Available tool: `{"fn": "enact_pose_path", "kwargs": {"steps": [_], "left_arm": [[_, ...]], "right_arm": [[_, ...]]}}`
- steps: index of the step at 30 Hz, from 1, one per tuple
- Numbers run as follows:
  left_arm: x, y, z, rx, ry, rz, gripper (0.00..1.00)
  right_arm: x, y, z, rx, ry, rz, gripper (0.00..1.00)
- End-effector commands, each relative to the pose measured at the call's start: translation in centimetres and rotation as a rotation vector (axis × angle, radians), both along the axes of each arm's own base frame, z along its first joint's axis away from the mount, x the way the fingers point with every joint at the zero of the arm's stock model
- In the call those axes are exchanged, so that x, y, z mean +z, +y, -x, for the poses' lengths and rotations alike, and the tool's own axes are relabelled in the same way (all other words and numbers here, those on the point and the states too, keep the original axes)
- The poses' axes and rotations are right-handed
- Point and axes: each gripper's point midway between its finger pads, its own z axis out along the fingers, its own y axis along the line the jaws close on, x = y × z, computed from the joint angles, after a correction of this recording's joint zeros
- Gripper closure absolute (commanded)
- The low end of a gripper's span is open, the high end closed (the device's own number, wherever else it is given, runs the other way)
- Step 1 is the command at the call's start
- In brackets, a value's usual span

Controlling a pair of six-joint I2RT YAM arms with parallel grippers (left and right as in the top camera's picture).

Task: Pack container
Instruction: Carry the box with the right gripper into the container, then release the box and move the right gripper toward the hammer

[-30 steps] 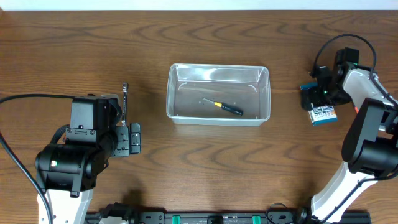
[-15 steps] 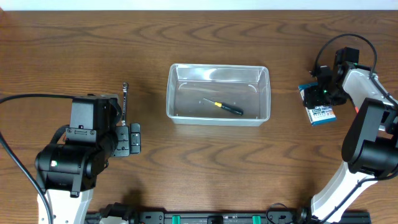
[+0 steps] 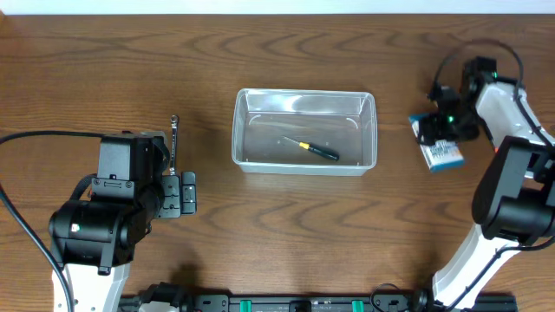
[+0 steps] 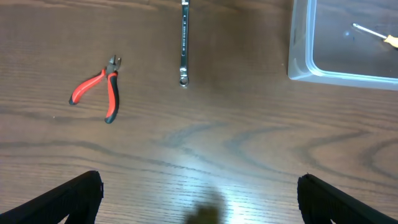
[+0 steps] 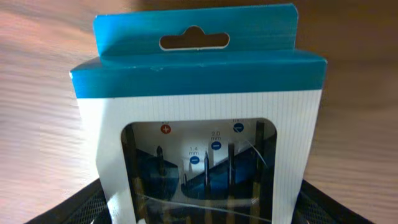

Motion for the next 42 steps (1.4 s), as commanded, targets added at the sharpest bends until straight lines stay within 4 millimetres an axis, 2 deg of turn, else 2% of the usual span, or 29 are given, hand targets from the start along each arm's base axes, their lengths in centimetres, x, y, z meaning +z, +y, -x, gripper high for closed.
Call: {"fn": "enact_pose_path", "kwargs": {"steps": [1,3,5,7,8,11,13,17,20,23,27,31,36,39,40,41,42], "left_arm": [[0.7,0.1,-0.3,0.003,-0.020,-0.005,0.02],[0.7,0.1,-0.3,0.003,-0.020,-0.005,0.02],[0.7,0.1,-0.3,0.003,-0.020,-0.005,0.02],[0.7,0.1,-0.3,0.003,-0.020,-0.005,0.02],[0.7,0.1,-0.3,0.003,-0.020,-0.005,0.02],[0.7,0.1,-0.3,0.003,-0.020,-0.005,0.02],[0.7,0.1,-0.3,0.003,-0.020,-0.005,0.02],[0.7,0.1,-0.3,0.003,-0.019,-0.005,0.02],[0.7,0.1,-0.3,0.003,-0.019,-0.005,0.02],[0.7,0.1,-0.3,0.003,-0.019,-0.005,0.02],[0.7,0.1,-0.3,0.003,-0.019,-0.005,0.02],[0.7,0.1,-0.3,0.003,-0.019,-0.005,0.02],[0.7,0.1,-0.3,0.003,-0.019,-0.005,0.02],[0.7,0.1,-0.3,0.003,-0.019,-0.005,0.02],[0.7,0.1,-0.3,0.003,-0.019,-0.005,0.02],[0.7,0.1,-0.3,0.003,-0.019,-0.005,0.02],[0.7,0.1,-0.3,0.003,-0.019,-0.005,0.02]], "right_arm": [[8.5,3.8,-4.6,0.061,-0.220,-0.022,0.99],[12.8,6.6,-5.9,0.126,-0.316,-0.018,0.99],[16.3,10.0,-6.5,0.202,-0.402,-0.023,0.99],[18.6,14.2,-6.4,0.322,-0.470,-0.031,0.99],[19.1,16.4,-6.1,0.393,-0.488,-0.034,0.99],[18.6,21.9,-4.2,0.615,-0.481,-0.034,0.99],[16.7,25.2,-2.5,0.794,-0.444,-0.026,0.99],[11.9,29.0,0.7,1.077,-0.340,-0.011,0.99],[8.4,30.2,1.9,1.192,-0.275,-0.007,0.99],[5.5,30.7,1.4,1.184,-0.246,-0.013,0.99],[2.9,31.0,0.6,1.146,-0.224,-0.020,0.98],[0.8,30.9,0.7,1.143,-0.179,-0.023,0.91],[-0.5,30.8,1.0,1.091,-0.138,-0.029,0.62],[-0.6,30.7,1.0,1.055,-0.129,-0.033,0.50],[-0.6,30.7,1.1,1.051,-0.126,-0.033,0.40],[-0.6,30.7,1.1,1.049,-0.123,-0.033,0.14],[-0.6,30.6,1.2,1.049,-0.120,-0.033,0.04]]}}
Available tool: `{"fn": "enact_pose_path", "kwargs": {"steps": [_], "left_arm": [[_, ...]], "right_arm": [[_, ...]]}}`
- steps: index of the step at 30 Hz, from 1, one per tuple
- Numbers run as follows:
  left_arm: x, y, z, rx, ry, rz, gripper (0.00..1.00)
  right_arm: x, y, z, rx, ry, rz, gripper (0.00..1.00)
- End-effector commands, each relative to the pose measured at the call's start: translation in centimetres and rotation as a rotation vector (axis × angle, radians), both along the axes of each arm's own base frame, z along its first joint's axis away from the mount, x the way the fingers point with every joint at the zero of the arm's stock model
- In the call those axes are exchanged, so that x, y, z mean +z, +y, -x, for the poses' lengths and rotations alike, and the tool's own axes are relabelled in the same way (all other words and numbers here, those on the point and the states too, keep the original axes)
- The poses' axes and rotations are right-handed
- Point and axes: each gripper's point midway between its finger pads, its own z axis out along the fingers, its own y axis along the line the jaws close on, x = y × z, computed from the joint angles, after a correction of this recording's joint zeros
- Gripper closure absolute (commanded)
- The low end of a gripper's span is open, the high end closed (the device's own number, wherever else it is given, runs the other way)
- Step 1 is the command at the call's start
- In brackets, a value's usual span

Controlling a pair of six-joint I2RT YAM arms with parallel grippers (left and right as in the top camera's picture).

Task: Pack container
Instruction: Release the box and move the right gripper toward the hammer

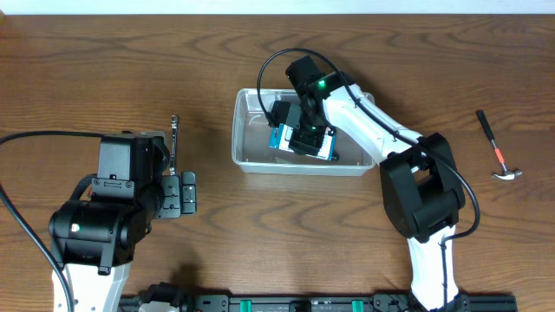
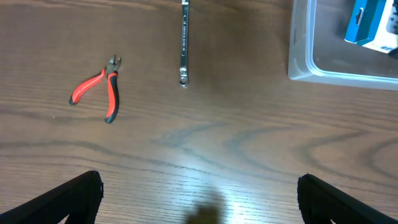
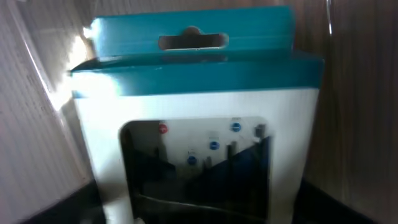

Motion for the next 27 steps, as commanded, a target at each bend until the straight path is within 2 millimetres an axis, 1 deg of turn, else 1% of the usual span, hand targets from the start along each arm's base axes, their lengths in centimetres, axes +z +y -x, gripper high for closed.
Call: {"fn": "enact_pose_path", "kwargs": {"steps": [1,4,5,7,9,10,12,13,14,15,17,18,19,20,21,22,24,25,26,27], "left_arm": [[0.7,0.0,-0.3,0.003,-0.019,-0.004,0.02],[0.7,0.0,-0.3,0.003,-0.020,-0.004,0.02],[0.7,0.0,-0.3,0.003,-0.020,-0.004,0.02],[0.7,0.0,-0.3,0.003,-0.020,-0.004,0.02],[0.7,0.0,-0.3,0.003,-0.020,-0.004,0.02],[0.7,0.0,-0.3,0.003,-0.020,-0.004,0.02],[0.7,0.0,-0.3,0.003,-0.020,-0.004,0.02],[0.7,0.0,-0.3,0.003,-0.020,-0.004,0.02],[0.7,0.0,-0.3,0.003,-0.020,-0.004,0.02],[0.7,0.0,-0.3,0.003,-0.020,-0.004,0.02],[0.7,0.0,-0.3,0.003,-0.020,-0.004,0.02],[0.7,0.0,-0.3,0.003,-0.020,-0.004,0.02],[0.7,0.0,-0.3,0.003,-0.020,-0.004,0.02],[0.7,0.0,-0.3,0.003,-0.019,-0.004,0.02],[0.7,0.0,-0.3,0.003,-0.020,-0.004,0.02],[0.7,0.0,-0.3,0.003,-0.019,-0.004,0.02],[0.7,0.0,-0.3,0.003,-0.020,-0.004,0.02],[0.7,0.0,-0.3,0.003,-0.020,-0.004,0.02],[0.7,0.0,-0.3,0.003,-0.020,-0.004,0.02],[0.7,0.0,-0.3,0.002,-0.020,-0.005,0.02]], "right_arm": [[-0.2,-0.1,0.0,-0.033,0.016,-0.001,0.01],[0.2,-0.1,0.0,-0.039,0.013,-0.002,0.01],[0.6,-0.1,-0.2,-0.055,0.004,-0.003,0.01],[2.3,-0.3,-0.9,-0.097,-0.031,-0.003,0.01],[5.2,-0.5,-1.6,-0.126,-0.087,-0.007,0.01],[7.3,-0.6,-2.1,-0.136,-0.127,-0.010,0.01],[12.2,-1.6,-3.1,-0.192,-0.233,-0.019,0.01],[14.1,-2.2,-3.7,-0.226,-0.279,-0.022,0.01],[16.8,-3.3,-4.2,-0.276,-0.342,-0.031,0.01],[19.3,-4.7,-4.6,-0.322,-0.398,-0.041,0.01],[23.8,-8.2,-5.1,-0.441,-0.493,-0.063,0.01],[25.5,-10.1,-5.1,-0.505,-0.527,-0.075,0.01],[27.0,-12.7,-5.1,-0.579,-0.551,-0.085,0.01],[28.0,-15.0,-4.9,-0.643,-0.565,-0.090,0.01],[28.6,-17.3,-4.8,-0.712,-0.570,-0.087,0.01],[28.9,-20.7,-4.6,-0.805,-0.570,-0.075,0.01],[28.5,-26.1,-4.1,-0.957,-0.548,-0.041,0.01],[27.9,-28.4,-3.9,-1.021,-0.527,-0.028,0.01],[26.9,-31.0,-3.5,-1.086,-0.487,-0.018,0.01],[25.9,-32.7,-3.1,-1.127,-0.451,-0.010,0.01]]}}
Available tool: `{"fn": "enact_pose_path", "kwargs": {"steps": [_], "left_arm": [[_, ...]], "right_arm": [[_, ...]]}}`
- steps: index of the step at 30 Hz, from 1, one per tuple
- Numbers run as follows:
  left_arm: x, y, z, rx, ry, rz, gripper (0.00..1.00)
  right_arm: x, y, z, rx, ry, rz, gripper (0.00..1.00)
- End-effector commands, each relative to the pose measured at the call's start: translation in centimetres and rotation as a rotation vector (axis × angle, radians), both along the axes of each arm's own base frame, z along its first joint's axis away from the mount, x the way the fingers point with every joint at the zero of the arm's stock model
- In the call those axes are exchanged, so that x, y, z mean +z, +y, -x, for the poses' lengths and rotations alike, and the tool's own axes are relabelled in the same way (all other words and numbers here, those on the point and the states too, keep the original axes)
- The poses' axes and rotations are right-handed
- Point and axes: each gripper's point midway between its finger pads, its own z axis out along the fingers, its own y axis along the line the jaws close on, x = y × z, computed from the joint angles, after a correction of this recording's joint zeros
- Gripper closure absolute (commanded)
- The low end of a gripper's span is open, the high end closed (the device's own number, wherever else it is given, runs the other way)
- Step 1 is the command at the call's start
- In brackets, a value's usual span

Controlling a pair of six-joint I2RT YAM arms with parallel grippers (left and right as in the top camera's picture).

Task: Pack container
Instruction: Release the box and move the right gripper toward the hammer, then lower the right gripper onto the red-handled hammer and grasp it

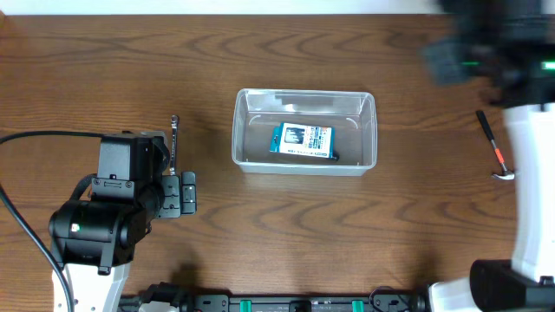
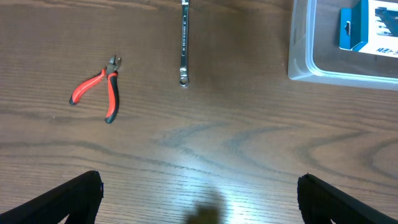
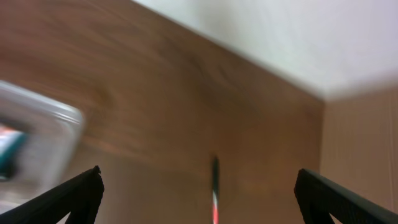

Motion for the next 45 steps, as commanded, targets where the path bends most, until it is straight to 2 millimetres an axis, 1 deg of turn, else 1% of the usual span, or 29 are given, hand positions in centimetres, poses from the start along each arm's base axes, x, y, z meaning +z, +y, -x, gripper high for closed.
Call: {"fn": "enact_pose_path", "kwargs": {"steps": [1,2,4,7,8,11,14,16,20,22,30,32,39,45], "left_arm": [[0.7,0.0,-0.3,0.002,-0.020,-0.005,0.02],[0.7,0.0,-0.3,0.002,-0.020,-0.005,0.02],[0.7,0.0,-0.3,0.003,-0.020,-0.004,0.02],[0.7,0.0,-0.3,0.003,-0.020,-0.004,0.02],[0.7,0.0,-0.3,0.003,-0.020,-0.004,0.02],[0.7,0.0,-0.3,0.003,-0.020,-0.004,0.02],[0.7,0.0,-0.3,0.002,-0.019,-0.005,0.02],[0.7,0.0,-0.3,0.002,-0.019,-0.005,0.02],[0.7,0.0,-0.3,0.003,-0.019,-0.004,0.02],[0.7,0.0,-0.3,0.003,-0.019,-0.004,0.02],[0.7,0.0,-0.3,0.003,-0.019,-0.004,0.02],[0.7,0.0,-0.3,0.003,-0.019,-0.004,0.02],[0.7,0.0,-0.3,0.003,-0.019,-0.004,0.02],[0.7,0.0,-0.3,0.003,-0.020,-0.004,0.02]], "right_arm": [[-6.0,-5.5,0.2,-0.177,0.158,-0.093,0.01],[-7.3,-7.3,0.6,-0.220,0.198,-0.105,0.01],[-10.1,-10.0,1.5,-0.282,0.276,-0.120,0.01],[-14.5,-13.0,2.7,-0.323,0.393,-0.135,0.01],[-15.9,-13.6,2.9,-0.337,0.416,-0.154,0.01],[-20.2,-14.3,3.5,-0.354,0.484,-0.248,0.01],[-23.4,-15.5,4.3,-0.373,0.532,-0.268,0.01],[-24.9,-16.1,4.7,-0.391,0.545,-0.278,0.01],[-27.0,-16.7,5.8,-0.367,0.571,-0.276,0.01],[-27.6,-16.9,6.1,-0.344,0.582,-0.267,0.01],[-29.8,-16.3,7.5,-0.203,0.645,-0.225,0.01],[-30.3,-16.2,7.6,-0.173,0.662,-0.220,0.01],[-32.0,-16.3,7.3,-0.171,0.676,-0.228,0.01],[-33.9,-16.3,7.5,-0.168,0.708,-0.243,0.02]]}}
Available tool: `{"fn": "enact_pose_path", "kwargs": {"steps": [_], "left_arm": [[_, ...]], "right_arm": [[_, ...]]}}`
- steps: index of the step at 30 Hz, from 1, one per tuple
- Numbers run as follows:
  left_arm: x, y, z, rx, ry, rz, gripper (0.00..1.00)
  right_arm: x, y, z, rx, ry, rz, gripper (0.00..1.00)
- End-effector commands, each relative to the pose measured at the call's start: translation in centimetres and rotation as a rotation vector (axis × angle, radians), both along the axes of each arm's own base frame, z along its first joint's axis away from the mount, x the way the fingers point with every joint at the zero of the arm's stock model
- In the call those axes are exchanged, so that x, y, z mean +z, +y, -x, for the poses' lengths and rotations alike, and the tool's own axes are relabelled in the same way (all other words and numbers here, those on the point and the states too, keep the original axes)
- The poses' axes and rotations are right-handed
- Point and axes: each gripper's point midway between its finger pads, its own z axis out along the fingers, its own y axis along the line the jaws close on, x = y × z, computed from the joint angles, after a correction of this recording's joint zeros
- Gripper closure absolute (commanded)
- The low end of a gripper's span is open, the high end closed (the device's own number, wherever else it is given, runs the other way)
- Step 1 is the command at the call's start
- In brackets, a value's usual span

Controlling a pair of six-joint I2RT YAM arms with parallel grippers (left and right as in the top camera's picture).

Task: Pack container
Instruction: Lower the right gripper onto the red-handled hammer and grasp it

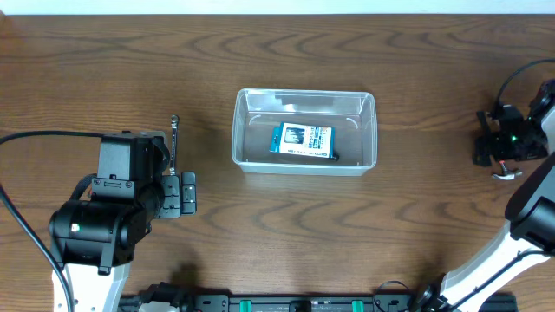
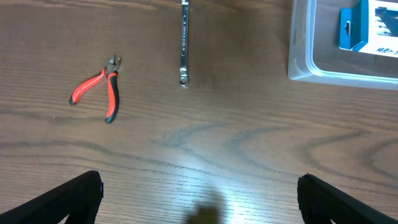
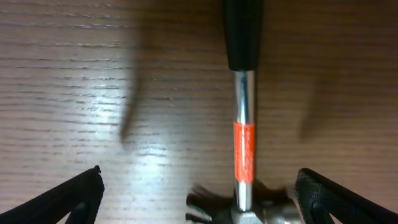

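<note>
The clear plastic container [image 1: 303, 131] stands mid-table with the blue-and-white screwdriver box [image 1: 303, 139] lying flat inside it. A small hammer [image 3: 243, 118] with a black grip, a steel shaft and a red band lies on the table at the far right. My right gripper [image 3: 198, 198] is open low over it, the hammer's head between the fingers. My left gripper [image 2: 199, 198] hangs open over bare wood at the left. Red-handled pliers [image 2: 98, 86] and a steel wrench [image 2: 184, 42] lie left of the container.
The table's right edge is close to the hammer [image 1: 504, 172]. The left arm's body [image 1: 108, 212] covers the front left, hiding the pliers from overhead. The wrench [image 1: 174, 137] lies between it and the container.
My right gripper has moved from high up at the back right to low over the hammer at the right edge, still open. The box, container and left arm are unchanged.
My right gripper was shut on the screwdriver box at the far right of the table. Then it held the box inside the container. After that the box lay in the container, with the gripper open and away. Now that gripper is over the hammer.
</note>
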Motion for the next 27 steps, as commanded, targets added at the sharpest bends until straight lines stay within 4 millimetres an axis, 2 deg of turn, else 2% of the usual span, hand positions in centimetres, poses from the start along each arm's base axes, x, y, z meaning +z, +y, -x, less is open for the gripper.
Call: {"fn": "enact_pose_path", "kwargs": {"steps": [1,12,19,23,27], "left_arm": [[0.7,0.0,-0.3,0.003,-0.020,-0.004,0.02],[0.7,0.0,-0.3,0.003,-0.019,-0.004,0.02],[0.7,0.0,-0.3,0.003,-0.019,-0.004,0.02],[0.7,0.0,-0.3,0.003,-0.019,-0.004,0.02],[0.7,0.0,-0.3,0.003,-0.019,-0.004,0.02]], "right_arm": [[-1.6,0.1,0.3,0.014,0.021,-0.028,0.02],[-1.9,-0.6,-0.6,0.011,-0.020,-0.003,0.01],[-2.9,-0.1,0.2,0.007,-0.008,-0.021,0.01],[-3.5,0.2,0.8,0.006,0.007,-0.030,0.05],[-3.6,0.3,0.9,0.005,0.010,-0.032,0.14]]}}
